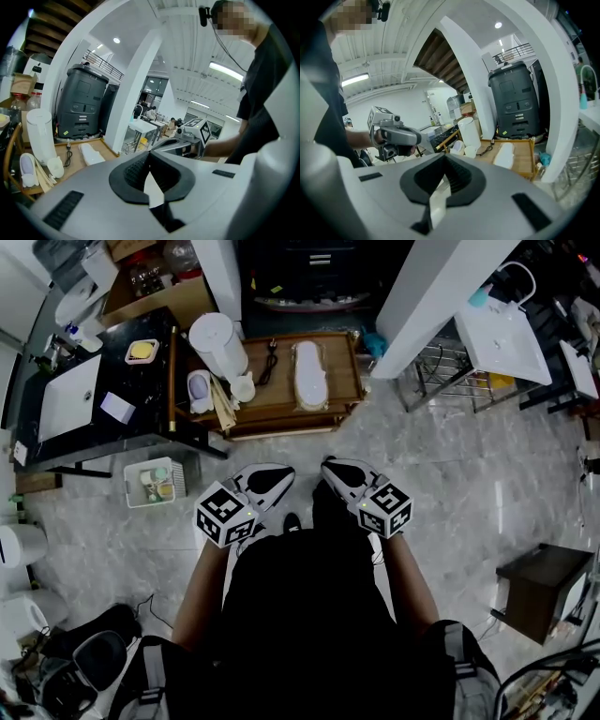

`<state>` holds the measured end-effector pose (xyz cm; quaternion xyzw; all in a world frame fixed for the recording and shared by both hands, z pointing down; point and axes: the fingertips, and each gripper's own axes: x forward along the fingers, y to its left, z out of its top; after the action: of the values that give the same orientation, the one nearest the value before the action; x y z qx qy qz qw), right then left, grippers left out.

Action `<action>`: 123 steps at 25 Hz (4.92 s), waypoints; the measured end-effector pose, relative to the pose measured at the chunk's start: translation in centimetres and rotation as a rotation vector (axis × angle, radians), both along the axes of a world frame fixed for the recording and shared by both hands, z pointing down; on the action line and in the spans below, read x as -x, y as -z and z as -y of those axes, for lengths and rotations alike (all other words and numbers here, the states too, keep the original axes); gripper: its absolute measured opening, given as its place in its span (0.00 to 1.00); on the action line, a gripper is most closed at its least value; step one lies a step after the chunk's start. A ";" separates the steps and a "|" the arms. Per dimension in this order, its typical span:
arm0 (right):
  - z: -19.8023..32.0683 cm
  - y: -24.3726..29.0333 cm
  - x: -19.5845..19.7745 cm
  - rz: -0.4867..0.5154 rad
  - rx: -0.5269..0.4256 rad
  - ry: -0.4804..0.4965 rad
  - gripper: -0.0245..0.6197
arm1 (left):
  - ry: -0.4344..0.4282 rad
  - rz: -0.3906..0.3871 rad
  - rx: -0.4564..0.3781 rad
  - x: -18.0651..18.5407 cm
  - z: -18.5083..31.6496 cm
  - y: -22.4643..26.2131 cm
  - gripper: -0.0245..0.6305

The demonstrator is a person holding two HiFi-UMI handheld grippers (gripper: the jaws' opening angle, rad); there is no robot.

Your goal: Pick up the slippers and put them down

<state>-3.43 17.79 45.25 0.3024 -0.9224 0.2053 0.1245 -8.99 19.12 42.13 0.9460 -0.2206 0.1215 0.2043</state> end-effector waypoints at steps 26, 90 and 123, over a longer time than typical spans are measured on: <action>9.9 0.4 -1.4 -0.005 0.015 0.132 0.05 | 0.119 0.009 0.037 -1.8 8.7 -0.2 0.05; 19.8 -5.4 -7.8 -0.104 0.146 0.411 0.05 | 0.286 -0.017 0.157 -9.9 22.6 -5.7 0.05; 24.6 -10.3 -5.3 -0.111 0.225 0.243 0.05 | 0.273 -0.027 0.320 -6.2 26.2 -11.8 0.05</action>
<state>1.87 -6.86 55.60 0.1839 -0.9151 0.2736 0.2324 -2.83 -7.04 53.91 0.8643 -0.3218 0.1135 0.3696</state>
